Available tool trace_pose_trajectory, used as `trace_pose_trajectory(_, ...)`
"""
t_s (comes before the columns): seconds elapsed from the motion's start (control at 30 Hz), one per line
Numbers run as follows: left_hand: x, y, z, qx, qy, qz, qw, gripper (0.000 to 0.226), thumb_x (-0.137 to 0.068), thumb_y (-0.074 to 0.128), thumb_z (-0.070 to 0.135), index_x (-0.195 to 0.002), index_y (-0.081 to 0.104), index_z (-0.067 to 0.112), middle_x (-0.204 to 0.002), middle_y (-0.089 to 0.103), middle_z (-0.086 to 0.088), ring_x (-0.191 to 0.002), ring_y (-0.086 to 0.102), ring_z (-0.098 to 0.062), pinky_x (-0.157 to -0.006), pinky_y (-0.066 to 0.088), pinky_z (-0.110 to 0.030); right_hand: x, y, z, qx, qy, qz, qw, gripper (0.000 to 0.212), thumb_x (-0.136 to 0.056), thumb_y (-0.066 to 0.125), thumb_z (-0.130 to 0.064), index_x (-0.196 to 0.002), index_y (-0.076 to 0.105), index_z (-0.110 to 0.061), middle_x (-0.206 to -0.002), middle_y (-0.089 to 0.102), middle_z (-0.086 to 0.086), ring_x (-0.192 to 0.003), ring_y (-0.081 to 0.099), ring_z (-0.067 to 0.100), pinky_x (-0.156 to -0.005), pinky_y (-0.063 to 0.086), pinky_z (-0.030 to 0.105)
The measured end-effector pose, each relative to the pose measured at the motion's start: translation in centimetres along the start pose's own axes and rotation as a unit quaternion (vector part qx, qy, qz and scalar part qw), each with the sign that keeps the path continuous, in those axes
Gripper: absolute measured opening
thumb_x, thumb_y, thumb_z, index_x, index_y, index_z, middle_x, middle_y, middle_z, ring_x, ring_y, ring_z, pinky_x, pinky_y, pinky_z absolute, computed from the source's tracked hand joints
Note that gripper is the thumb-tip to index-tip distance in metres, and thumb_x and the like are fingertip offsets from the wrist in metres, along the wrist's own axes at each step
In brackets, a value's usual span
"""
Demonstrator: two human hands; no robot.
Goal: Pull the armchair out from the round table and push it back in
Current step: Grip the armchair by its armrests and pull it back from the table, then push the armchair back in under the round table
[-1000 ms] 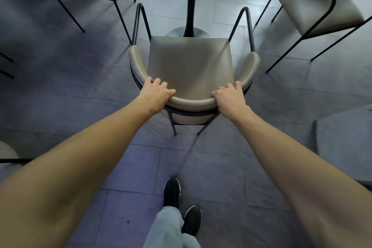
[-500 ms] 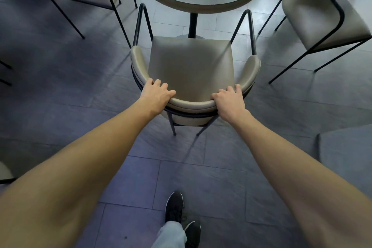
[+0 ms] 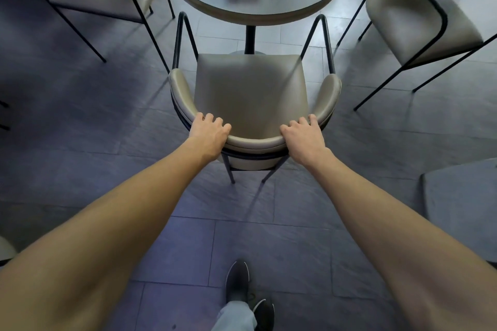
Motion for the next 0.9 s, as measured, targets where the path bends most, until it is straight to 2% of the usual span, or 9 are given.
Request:
trace_pose_trajectory(0.13,0.3,-1.2,1.6,0.047,0.026,-0.051,0.997,0.042,-0.093,0.055,0.037,-0.131,0.045,0.021,-0.127,0.052,-0.008,-0.117,0.05,-0.031,-0.097,0.038,-0.048,1.3,-1.5,0.3,-0.006,-0.005,-0.005,1.0,0.031,-0.085,0.058,-0.009,-0.115,0.059,-0.017,-0.117,0.062,0.008,-0.115,0.053,0.032,-0.105,0.036,0.046)
trace_pose_trajectory(0.23,0.3,-4.8,2.8,0.084,0.037,-0.053,0.994,0.054,-0.093,0.051,0.051,-0.138,0.041,0.023,-0.132,0.049,-0.01,-0.119,0.05,-0.033,-0.098,0.038,-0.051,2.2,-4.7,3.0,-0.003,0.016,0.007,1.0,0.033,-0.085,0.057,-0.007,-0.117,0.059,-0.018,-0.118,0.06,0.009,-0.115,0.051,0.032,-0.096,0.041,0.045)
trace_pose_trajectory(0.4,-0.4,-15.1,4.4,0.107,0.045,0.044,0.992,0.054,-0.095,0.048,0.049,-0.141,0.04,0.022,-0.134,0.047,-0.011,-0.121,0.05,-0.035,-0.098,0.038,-0.052,3.7,-11.4,10.9,-0.007,0.079,0.042,0.996,0.038,-0.088,0.053,-0.006,-0.124,0.058,-0.018,-0.125,0.057,0.01,-0.12,0.048,0.032,-0.094,0.041,0.044)
trace_pose_trajectory(0.6,-2.7,-31.1,6.7,0.086,0.06,0.168,0.98,0.046,-0.094,0.048,0.044,-0.135,0.048,0.023,-0.133,0.051,-0.011,-0.12,0.051,-0.036,-0.098,0.041,-0.051,6.4,-18.9,23.0,-0.006,0.155,0.071,0.985,0.037,-0.089,0.064,-0.016,-0.126,0.056,-0.019,-0.127,0.056,0.01,-0.121,0.05,0.031,-0.097,0.042,0.044)
trace_pose_trajectory(0.77,-6.6,-41.2,10.6,0.072,0.074,0.197,0.975,0.047,-0.095,0.051,0.04,-0.137,0.045,0.02,-0.134,0.049,-0.012,-0.117,0.054,-0.036,-0.095,0.046,-0.045,7.2,-22.4,33.8,0.002,0.186,0.093,0.978,0.037,-0.089,0.059,-0.018,-0.126,0.056,-0.02,-0.128,0.056,0.01,-0.121,0.05,0.031,-0.096,0.042,0.04)
trace_pose_trajectory(0.9,-10.7,-47.7,13.2,0.031,0.055,0.217,0.974,0.047,-0.096,0.049,0.044,-0.137,0.046,0.021,-0.132,0.051,-0.01,-0.116,0.054,-0.033,-0.092,0.043,-0.044,5.8,-25.0,42.3,-0.019,0.197,0.099,0.975,0.044,-0.089,0.063,-0.026,-0.131,0.053,-0.021,-0.135,0.05,0.011,-0.127,0.045,0.033,-0.102,0.039,0.046)
Point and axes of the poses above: each hand's wrist, its own x-axis away from the middle knuckle, its own y-axis out of the palm, z = x × y, the point moved 9 cm from there along -x, towards the middle knuckle
